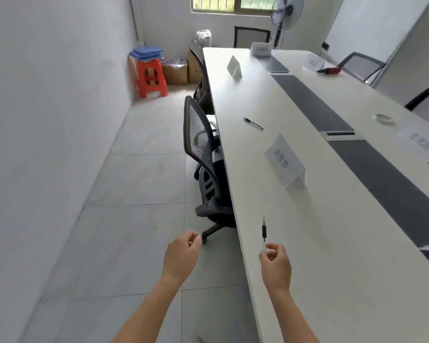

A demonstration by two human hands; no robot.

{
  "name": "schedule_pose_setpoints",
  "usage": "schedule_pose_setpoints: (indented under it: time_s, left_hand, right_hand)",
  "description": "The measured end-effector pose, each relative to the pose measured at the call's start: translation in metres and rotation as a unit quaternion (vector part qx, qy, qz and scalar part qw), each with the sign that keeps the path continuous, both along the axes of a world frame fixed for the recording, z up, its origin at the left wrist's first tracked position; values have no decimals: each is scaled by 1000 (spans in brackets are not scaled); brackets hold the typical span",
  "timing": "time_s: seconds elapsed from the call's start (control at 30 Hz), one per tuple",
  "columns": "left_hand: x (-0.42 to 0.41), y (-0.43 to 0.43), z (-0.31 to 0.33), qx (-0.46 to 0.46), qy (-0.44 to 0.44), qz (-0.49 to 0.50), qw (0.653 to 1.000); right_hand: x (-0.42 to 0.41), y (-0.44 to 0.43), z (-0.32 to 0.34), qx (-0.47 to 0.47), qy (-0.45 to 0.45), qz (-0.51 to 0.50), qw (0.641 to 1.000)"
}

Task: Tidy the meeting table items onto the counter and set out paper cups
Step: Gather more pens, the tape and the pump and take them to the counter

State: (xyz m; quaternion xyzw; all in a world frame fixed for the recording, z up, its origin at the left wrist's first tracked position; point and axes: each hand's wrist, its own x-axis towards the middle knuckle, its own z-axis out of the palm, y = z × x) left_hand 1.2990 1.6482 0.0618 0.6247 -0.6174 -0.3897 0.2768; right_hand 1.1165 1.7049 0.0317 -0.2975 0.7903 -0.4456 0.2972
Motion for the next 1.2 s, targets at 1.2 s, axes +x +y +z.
schedule_pose_setpoints:
  time_s: [1.2]
  left_hand:
    - [-323, -535, -49, 119, -187, -149, 964]
  right_hand:
    - [-108, -192, -35, 151, -81, -543, 822]
